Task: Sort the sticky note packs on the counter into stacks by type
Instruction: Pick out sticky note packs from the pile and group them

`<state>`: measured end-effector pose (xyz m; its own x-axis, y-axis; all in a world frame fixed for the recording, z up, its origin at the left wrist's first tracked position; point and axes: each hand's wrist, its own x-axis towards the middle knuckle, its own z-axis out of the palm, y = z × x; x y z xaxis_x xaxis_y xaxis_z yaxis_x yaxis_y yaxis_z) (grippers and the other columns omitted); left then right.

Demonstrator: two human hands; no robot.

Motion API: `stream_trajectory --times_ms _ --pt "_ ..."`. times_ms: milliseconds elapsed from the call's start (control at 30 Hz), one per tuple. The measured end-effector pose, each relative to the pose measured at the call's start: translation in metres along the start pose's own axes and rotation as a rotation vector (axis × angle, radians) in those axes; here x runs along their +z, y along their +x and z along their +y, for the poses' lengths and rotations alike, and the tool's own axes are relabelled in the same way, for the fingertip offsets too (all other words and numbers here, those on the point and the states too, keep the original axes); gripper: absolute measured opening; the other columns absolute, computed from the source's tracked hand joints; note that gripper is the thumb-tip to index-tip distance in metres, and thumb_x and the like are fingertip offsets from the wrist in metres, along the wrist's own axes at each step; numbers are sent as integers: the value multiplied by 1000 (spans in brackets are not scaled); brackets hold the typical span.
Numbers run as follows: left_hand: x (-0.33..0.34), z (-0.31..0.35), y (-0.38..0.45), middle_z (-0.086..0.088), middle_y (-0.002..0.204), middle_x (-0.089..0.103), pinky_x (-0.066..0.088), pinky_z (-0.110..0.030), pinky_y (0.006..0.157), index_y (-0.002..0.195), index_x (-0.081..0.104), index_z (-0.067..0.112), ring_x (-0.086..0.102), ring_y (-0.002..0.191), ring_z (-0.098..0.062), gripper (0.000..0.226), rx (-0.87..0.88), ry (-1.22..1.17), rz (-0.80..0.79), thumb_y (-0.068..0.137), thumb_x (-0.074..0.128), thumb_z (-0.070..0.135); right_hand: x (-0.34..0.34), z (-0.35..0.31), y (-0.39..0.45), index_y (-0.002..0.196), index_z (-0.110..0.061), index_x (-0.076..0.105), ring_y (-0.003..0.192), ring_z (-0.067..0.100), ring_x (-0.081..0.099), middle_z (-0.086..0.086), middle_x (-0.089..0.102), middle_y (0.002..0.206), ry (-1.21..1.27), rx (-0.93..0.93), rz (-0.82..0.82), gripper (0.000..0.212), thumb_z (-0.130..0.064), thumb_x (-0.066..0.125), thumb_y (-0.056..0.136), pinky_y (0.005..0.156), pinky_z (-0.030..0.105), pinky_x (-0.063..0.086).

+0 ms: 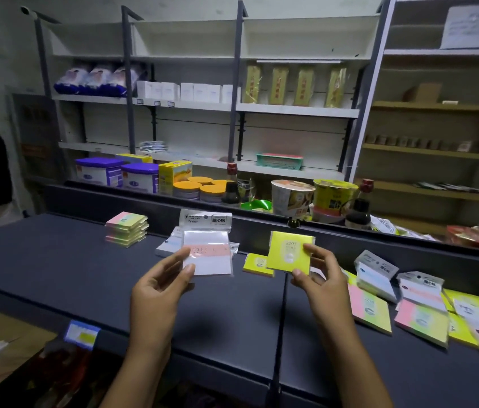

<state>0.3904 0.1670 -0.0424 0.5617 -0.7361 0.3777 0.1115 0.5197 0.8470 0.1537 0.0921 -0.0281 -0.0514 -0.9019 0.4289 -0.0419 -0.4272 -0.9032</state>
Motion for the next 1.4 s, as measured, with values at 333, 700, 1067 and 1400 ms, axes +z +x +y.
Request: stream_trajectory --times_ms 333,700,1067,1400 --pt "-10 -38 87 6 104 77 56 -17 69 109 75 20 70 91 -3 28 -42 -59 -118 85 72 5 57 53 90 111 -23 64 89 18 65 11 70 107 -225 228 -48 38 0 75 83 71 29 49" --pt "-18 -57 114 7 99 77 57 -17 69 104 76 22 70 86 -2 27 -95 -36 -168 85 72 4 60 72 96 113 -24 68 94 15 60 1 63 105 -659 259 -141 29 -25 77 85 79 26 45" --pt "-8 -72 136 2 96 78 57 -33 84 101 75 26 70 90 -12 27 -154 162 -251 84 75 5 61 55 103 129 -22 56 116 18 54 2 51 122 -1051 114 -256 42 -34 68 90 94 31 46" --pt "9 -93 168 0 98 75 54 -36 94 107 76 20 70 91 -16 28 -126 626 -340 80 78 12 70 34 113 138 -24 42 124 19 50 0 51 133 -1354 -21 -338 58 -46 64 89 91 38 51"
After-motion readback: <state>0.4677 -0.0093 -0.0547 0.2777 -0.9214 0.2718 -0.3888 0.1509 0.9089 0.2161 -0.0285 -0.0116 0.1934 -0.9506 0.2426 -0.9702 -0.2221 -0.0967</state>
